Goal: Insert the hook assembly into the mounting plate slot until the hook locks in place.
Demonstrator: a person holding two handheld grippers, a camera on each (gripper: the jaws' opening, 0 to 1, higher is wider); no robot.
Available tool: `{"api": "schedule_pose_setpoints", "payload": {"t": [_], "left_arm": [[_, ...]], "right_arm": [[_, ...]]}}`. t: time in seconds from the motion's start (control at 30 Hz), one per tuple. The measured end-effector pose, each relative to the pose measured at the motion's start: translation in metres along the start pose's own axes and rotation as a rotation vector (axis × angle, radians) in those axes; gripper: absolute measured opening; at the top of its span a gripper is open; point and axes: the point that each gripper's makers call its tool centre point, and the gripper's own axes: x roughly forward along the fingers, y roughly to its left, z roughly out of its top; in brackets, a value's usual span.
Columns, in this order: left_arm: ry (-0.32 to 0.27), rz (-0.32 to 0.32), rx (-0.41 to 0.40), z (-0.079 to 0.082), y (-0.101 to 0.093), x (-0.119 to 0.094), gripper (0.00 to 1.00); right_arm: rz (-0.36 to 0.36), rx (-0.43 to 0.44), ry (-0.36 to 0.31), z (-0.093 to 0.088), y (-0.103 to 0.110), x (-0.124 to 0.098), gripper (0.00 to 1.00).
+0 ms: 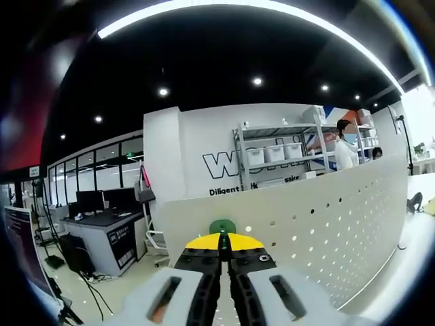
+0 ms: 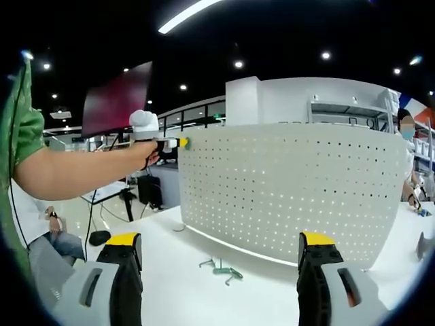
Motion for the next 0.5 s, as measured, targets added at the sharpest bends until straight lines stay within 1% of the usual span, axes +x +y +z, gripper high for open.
{"api": "schedule_pose_setpoints", "payload": {"t": [0.5], "left_arm": [[-0.009, -0.002, 0.002, -0.0027, -0.0006, -0.001, 0.02]], "right_arm": [[-0.003, -0.006, 0.001, 0.0011, -0.0007, -0.0002, 0.98]]}}
